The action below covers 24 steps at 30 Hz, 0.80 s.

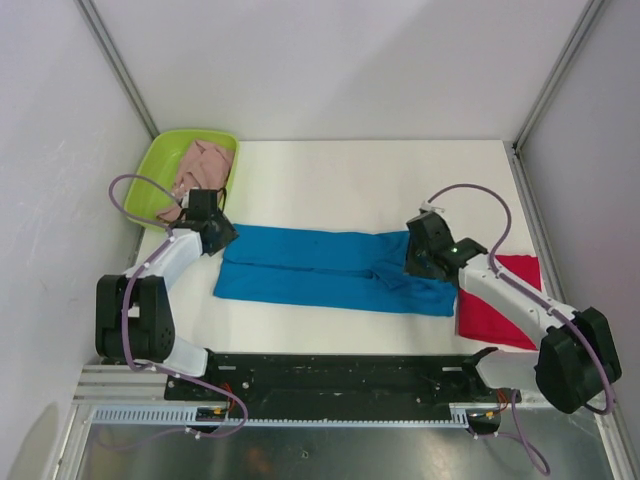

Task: Fold and stack the t-shirts
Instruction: Fold the other side of the tshirt into a rectangle

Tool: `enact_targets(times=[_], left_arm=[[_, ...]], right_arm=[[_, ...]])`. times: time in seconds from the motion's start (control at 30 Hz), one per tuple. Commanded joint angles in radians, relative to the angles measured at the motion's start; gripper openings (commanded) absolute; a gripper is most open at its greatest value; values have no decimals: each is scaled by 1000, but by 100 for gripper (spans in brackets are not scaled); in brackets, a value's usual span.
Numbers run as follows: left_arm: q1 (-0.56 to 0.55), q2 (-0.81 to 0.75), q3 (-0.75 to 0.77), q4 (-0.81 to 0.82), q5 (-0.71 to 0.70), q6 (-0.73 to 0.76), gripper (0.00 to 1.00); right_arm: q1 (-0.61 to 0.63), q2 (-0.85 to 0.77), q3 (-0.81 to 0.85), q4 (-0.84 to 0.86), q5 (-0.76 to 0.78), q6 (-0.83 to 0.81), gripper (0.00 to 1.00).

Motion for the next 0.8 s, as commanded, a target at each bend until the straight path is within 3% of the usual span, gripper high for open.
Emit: enact_targets(times=[0.0,0.27,0.77], left_arm=[[-1,-15,19,0,47,0,50],[-4,-12,12,0,44,7,49],[-4,6,16,1,43,7,48]], right_arm=[[74,48,1,84,23,11,37],[132,183,-8,201,5,-43,35],[183,278,-8,189,35,-43,32]])
